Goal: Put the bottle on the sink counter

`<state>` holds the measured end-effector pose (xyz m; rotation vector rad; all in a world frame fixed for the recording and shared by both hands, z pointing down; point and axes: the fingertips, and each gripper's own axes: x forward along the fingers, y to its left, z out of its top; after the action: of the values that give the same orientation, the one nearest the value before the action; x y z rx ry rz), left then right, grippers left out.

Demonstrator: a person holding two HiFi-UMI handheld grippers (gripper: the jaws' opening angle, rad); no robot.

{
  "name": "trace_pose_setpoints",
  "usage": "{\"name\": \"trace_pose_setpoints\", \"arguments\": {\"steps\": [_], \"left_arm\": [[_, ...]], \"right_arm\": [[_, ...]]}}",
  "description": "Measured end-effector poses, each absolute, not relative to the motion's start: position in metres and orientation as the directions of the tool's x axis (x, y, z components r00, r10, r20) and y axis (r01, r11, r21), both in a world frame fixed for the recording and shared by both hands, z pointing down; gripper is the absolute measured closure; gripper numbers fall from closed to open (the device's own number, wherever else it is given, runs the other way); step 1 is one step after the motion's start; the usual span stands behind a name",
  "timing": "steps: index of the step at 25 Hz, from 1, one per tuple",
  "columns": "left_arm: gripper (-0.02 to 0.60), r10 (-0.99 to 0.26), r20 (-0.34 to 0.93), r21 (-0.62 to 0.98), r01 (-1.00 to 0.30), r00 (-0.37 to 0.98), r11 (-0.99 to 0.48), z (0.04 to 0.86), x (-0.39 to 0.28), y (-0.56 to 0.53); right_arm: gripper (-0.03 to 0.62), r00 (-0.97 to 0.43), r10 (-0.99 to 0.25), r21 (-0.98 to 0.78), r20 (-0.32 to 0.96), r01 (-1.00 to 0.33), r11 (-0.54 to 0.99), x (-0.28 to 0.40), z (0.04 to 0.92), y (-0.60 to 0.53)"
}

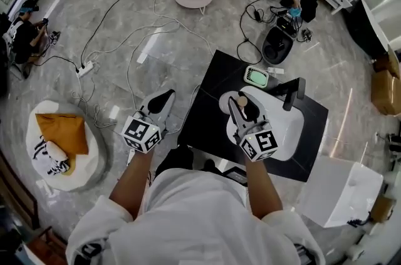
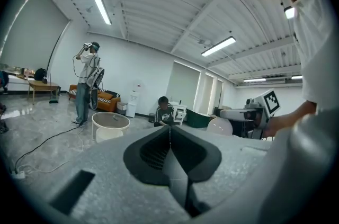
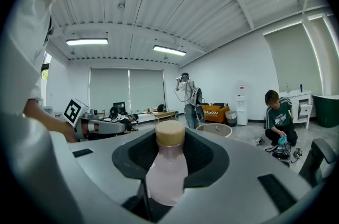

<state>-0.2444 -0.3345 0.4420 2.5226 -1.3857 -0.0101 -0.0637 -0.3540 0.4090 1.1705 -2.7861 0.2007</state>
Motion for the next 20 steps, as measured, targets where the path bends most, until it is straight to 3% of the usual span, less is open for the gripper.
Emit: {"name": "trace_pose_setpoints", "arguments": {"steps": [9, 20], "left_arm": [[0.563, -0.789, 0.126, 0.258, -0.788, 0.601, -0.559, 0.465, -0.25, -0.377], [0.563, -0.755, 0.143, 0.255, -0.76, 0.64, -0.597, 0.495, -0.214, -0.412]], "right_arm": [[0.457, -0.631, -0.757, -0.053, 0.171, -0.773, 0.632, -0.087, 0.423, -0.396], [0.457, -0.564, -0.806, -0.065, 0.182, -0.825, 0.562, -0.067, 0.465, -0.455]]}}
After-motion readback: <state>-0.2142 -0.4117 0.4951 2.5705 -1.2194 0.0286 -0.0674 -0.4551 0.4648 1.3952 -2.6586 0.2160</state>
